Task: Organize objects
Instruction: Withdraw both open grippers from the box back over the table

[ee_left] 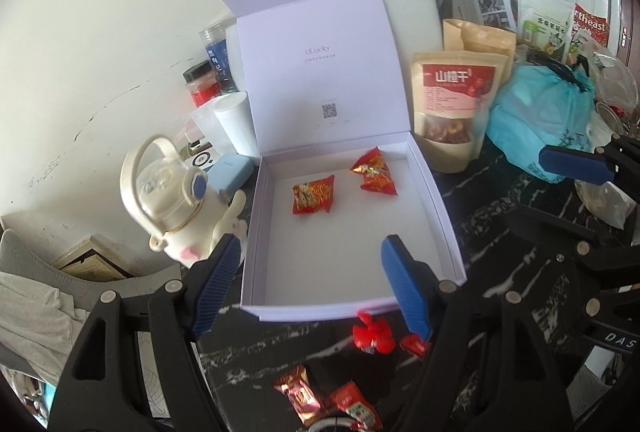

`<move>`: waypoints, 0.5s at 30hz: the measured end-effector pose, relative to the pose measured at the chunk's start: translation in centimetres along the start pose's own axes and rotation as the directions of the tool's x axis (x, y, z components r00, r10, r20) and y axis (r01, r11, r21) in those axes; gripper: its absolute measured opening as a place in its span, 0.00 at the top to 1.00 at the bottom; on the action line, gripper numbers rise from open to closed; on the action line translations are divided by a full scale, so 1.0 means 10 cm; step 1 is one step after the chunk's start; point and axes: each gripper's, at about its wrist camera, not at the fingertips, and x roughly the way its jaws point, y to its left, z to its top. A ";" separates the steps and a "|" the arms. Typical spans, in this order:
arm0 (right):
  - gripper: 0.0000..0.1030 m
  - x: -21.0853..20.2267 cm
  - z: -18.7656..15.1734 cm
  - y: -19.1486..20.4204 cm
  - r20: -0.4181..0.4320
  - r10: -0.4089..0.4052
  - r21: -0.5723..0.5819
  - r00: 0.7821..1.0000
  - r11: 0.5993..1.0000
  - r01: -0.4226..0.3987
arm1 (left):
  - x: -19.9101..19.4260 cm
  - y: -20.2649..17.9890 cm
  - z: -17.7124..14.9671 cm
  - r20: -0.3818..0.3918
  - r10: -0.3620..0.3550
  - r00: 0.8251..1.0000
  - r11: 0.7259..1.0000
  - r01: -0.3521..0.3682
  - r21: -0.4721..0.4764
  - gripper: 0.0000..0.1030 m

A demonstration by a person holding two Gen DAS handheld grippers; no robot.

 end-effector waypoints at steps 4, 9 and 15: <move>0.47 -0.12 -0.10 0.11 0.005 0.001 -0.008 1.000 1.000 -0.001 | -0.15 -0.01 -0.11 0.011 0.000 1.000 1.000 0.000 -0.005 0.30; 0.47 -0.25 -0.26 0.24 0.006 0.004 -0.006 1.000 1.000 -0.004 | -0.34 -0.04 -0.26 0.027 -0.002 1.000 1.000 0.002 -0.007 0.30; 0.47 -0.34 -0.45 0.36 -0.007 0.007 -0.002 1.000 1.000 -0.007 | -0.49 -0.08 -0.45 0.028 -0.005 1.000 1.000 0.006 -0.007 0.29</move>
